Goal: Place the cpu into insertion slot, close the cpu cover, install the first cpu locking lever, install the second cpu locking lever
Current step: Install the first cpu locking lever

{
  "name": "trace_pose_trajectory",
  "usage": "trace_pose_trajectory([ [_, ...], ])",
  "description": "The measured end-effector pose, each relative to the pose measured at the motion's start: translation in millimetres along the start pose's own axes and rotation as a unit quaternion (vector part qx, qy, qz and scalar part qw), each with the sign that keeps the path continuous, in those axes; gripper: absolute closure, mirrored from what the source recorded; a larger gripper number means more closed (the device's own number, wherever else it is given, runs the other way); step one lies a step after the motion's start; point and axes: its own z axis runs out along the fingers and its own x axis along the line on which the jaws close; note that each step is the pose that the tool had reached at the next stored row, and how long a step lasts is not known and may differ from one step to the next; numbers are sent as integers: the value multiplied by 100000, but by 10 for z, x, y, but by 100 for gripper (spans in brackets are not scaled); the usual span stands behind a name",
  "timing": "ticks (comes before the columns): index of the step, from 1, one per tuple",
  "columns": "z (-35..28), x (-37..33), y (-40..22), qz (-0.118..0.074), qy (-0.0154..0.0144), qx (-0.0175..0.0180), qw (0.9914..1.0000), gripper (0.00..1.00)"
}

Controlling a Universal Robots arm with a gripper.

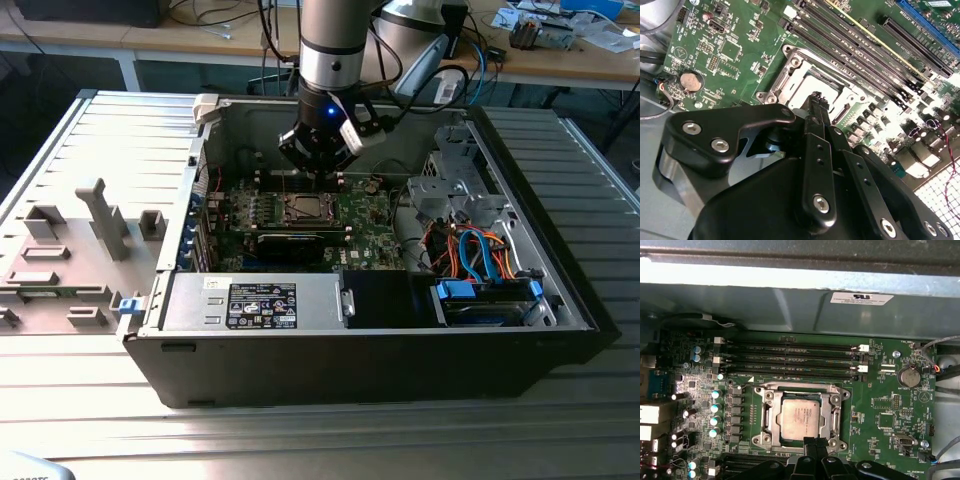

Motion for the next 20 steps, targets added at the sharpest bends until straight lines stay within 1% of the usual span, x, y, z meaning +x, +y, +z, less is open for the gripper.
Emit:
trace_pose_trajectory([
  [5, 0, 11, 0, 4, -1, 4, 100000, 89],
  [10, 0, 43, 2, 1, -1, 6, 100000, 89],
  [20, 0, 74, 4, 1, -4, 5, 100000, 89],
])
